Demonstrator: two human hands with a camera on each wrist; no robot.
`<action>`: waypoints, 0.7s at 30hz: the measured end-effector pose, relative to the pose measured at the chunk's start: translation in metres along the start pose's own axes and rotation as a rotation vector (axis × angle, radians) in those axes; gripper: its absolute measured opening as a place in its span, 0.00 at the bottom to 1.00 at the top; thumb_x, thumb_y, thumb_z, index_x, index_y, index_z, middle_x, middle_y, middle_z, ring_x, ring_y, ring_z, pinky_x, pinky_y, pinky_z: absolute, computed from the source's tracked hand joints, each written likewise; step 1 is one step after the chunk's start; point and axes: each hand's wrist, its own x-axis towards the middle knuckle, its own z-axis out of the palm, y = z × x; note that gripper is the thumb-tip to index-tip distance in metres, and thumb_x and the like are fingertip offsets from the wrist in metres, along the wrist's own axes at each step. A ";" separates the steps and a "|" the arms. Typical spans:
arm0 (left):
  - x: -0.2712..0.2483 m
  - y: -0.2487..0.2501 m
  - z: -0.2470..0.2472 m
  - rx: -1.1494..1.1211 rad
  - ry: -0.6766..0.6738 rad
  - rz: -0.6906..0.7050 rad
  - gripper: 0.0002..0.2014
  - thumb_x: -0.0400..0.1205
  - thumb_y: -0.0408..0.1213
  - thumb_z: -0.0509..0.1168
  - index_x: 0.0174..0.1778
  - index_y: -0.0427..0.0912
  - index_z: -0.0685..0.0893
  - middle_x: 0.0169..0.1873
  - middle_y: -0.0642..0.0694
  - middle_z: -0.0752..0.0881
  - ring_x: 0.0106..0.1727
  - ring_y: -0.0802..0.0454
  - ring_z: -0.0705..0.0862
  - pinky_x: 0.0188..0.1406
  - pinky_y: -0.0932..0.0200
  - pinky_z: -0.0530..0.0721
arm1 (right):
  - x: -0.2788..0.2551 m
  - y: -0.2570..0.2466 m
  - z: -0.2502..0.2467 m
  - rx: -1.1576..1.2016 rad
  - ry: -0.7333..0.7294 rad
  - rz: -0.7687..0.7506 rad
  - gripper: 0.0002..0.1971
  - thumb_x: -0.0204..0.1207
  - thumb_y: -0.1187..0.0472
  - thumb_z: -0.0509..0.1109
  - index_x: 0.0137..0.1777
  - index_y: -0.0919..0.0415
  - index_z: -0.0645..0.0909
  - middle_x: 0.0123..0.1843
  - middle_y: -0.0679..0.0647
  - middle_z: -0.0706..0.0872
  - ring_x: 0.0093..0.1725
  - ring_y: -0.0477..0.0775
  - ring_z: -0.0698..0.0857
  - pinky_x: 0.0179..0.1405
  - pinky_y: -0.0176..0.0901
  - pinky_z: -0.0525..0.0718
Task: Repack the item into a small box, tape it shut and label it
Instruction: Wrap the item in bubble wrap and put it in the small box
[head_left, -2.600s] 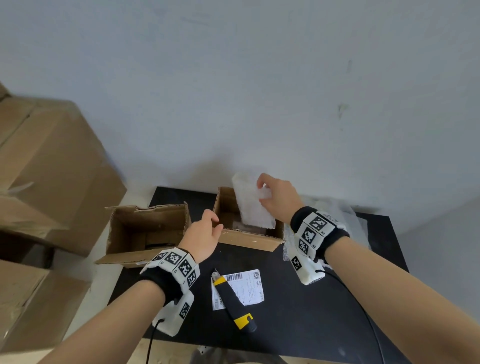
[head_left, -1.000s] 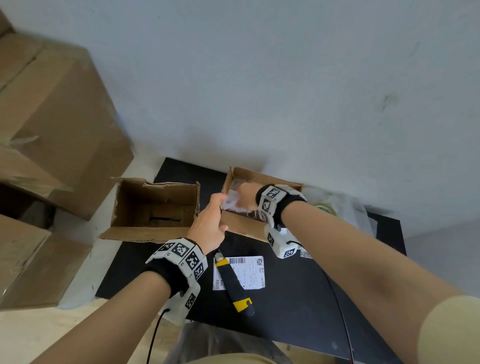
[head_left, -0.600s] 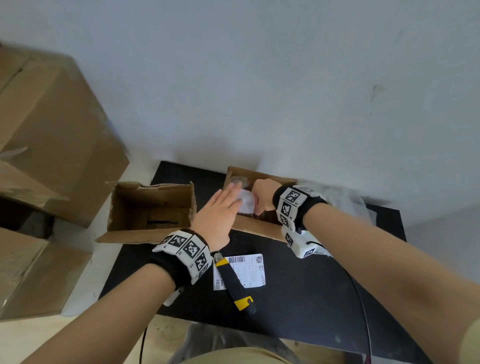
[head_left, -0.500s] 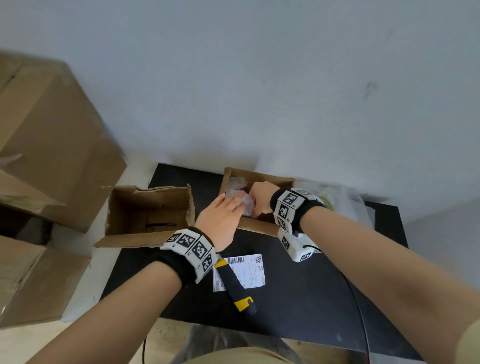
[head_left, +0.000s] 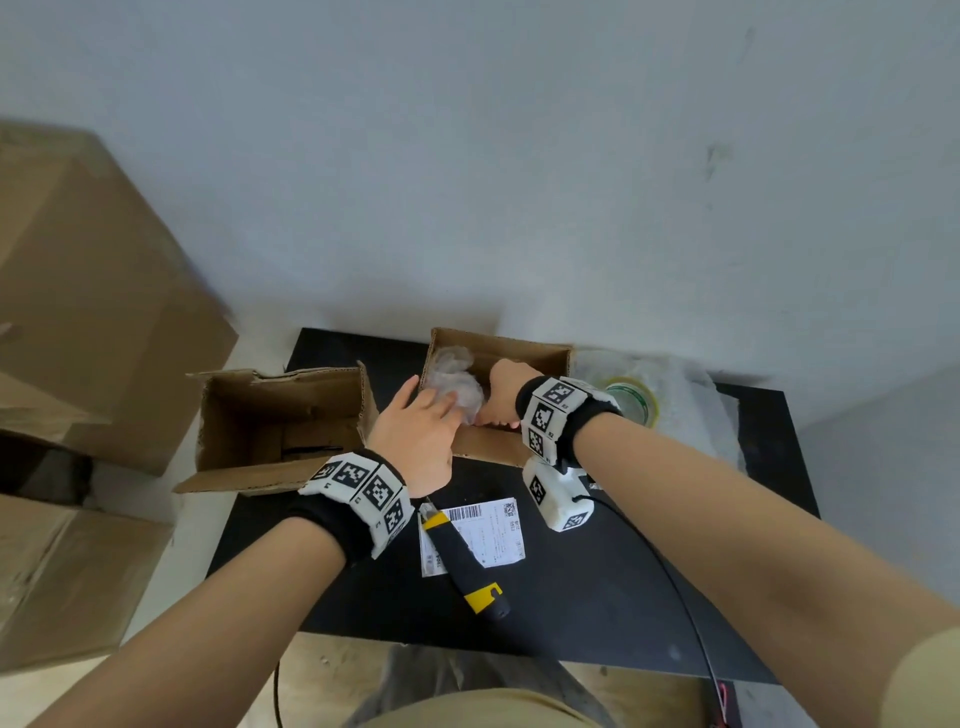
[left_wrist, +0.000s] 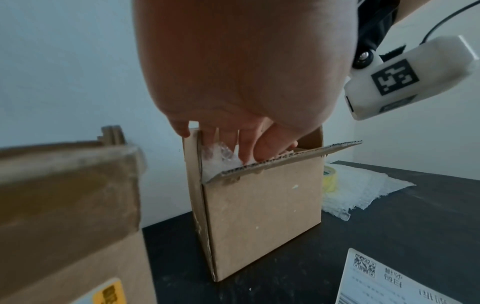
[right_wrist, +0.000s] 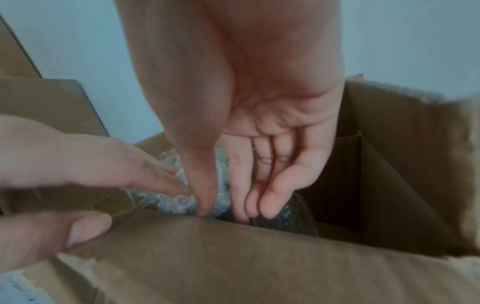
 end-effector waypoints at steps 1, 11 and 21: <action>-0.001 -0.001 0.001 -0.006 0.005 -0.003 0.30 0.81 0.46 0.59 0.79 0.48 0.60 0.81 0.47 0.60 0.82 0.46 0.55 0.82 0.45 0.43 | 0.000 -0.001 -0.001 0.007 0.001 0.010 0.17 0.68 0.50 0.77 0.34 0.62 0.76 0.44 0.60 0.88 0.45 0.58 0.89 0.49 0.49 0.89; -0.001 -0.002 0.007 -0.094 0.083 -0.085 0.28 0.81 0.46 0.59 0.77 0.44 0.63 0.74 0.47 0.72 0.78 0.50 0.64 0.83 0.46 0.45 | 0.006 0.008 -0.005 -0.049 0.014 0.090 0.13 0.70 0.60 0.76 0.50 0.68 0.84 0.46 0.55 0.89 0.45 0.55 0.87 0.52 0.48 0.87; 0.006 -0.005 0.011 -0.067 0.039 -0.101 0.26 0.83 0.49 0.59 0.76 0.44 0.65 0.71 0.47 0.76 0.76 0.51 0.69 0.82 0.48 0.45 | 0.003 0.007 -0.003 -0.159 0.023 0.055 0.16 0.67 0.60 0.79 0.52 0.67 0.84 0.47 0.58 0.89 0.47 0.59 0.88 0.49 0.48 0.87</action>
